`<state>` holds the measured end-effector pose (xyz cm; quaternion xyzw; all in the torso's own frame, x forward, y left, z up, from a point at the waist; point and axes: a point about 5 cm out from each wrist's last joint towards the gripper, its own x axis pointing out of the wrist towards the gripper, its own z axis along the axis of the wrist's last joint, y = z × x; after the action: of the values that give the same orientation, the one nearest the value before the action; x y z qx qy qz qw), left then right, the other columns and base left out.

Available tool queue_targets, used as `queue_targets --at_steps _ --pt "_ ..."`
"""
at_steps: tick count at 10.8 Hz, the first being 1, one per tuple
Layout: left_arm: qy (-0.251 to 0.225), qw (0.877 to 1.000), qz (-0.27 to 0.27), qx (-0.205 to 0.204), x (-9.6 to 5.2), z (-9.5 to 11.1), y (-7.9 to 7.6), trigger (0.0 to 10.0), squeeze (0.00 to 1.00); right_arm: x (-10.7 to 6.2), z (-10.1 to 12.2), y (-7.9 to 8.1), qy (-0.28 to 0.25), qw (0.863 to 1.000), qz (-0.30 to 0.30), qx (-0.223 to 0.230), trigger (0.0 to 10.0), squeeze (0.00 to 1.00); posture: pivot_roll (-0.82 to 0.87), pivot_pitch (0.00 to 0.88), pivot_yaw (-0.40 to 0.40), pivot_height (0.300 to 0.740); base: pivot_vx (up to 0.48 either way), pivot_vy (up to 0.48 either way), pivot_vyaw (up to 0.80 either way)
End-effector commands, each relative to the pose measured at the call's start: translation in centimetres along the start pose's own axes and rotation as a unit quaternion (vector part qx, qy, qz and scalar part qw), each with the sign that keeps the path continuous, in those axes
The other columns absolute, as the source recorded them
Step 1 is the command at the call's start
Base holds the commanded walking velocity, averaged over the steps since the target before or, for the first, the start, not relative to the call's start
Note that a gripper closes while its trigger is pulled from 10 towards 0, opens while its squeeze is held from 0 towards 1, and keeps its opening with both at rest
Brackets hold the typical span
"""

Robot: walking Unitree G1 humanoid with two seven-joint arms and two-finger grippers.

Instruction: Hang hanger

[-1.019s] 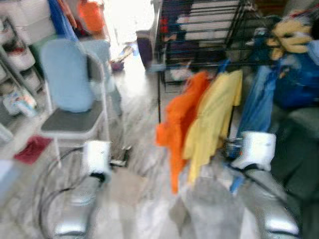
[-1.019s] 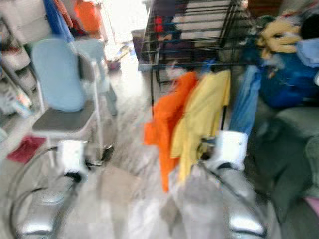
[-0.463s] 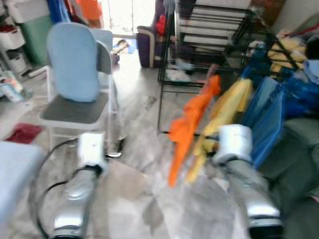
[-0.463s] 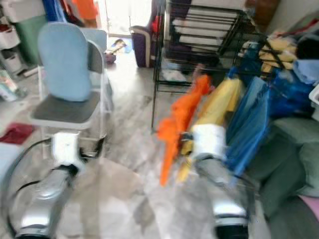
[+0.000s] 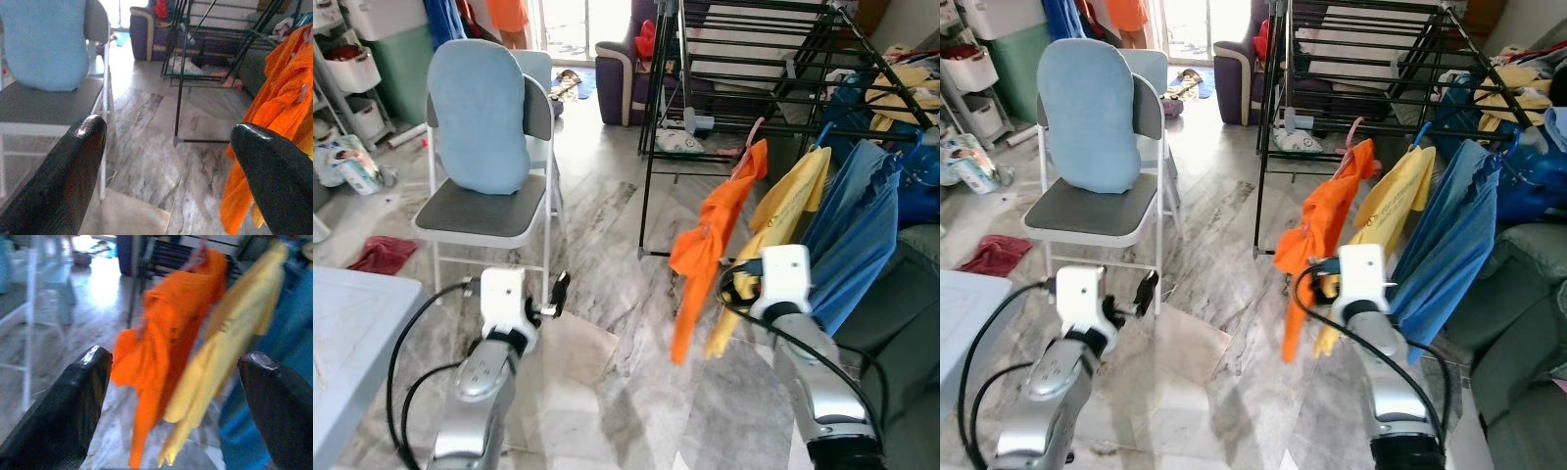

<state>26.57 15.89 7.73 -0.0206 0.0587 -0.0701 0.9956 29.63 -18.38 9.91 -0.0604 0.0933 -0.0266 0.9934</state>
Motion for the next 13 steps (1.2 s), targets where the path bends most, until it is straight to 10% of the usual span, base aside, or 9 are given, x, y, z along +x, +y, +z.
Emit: queue_targets --at_steps 1,13 --pt "-0.016 1.000 -0.007 0.004 0.1 0.7 0.2 10.0 0.00 -0.3 -0.5 -0.8 0.011 1.000 -0.029 0.005 10.0 0.00 -0.07 0.000 -0.015 0.740 0.000 0.000 0.00" --pt "-0.010 0.999 -0.052 0.011 1.4 1.0 -1.1 10.0 0.00 -0.8 -0.8 -0.1 0.016 0.999 -0.023 0.030 10.0 0.00 -0.11 0.000 0.016 0.740 0.372 0.172 -0.03"
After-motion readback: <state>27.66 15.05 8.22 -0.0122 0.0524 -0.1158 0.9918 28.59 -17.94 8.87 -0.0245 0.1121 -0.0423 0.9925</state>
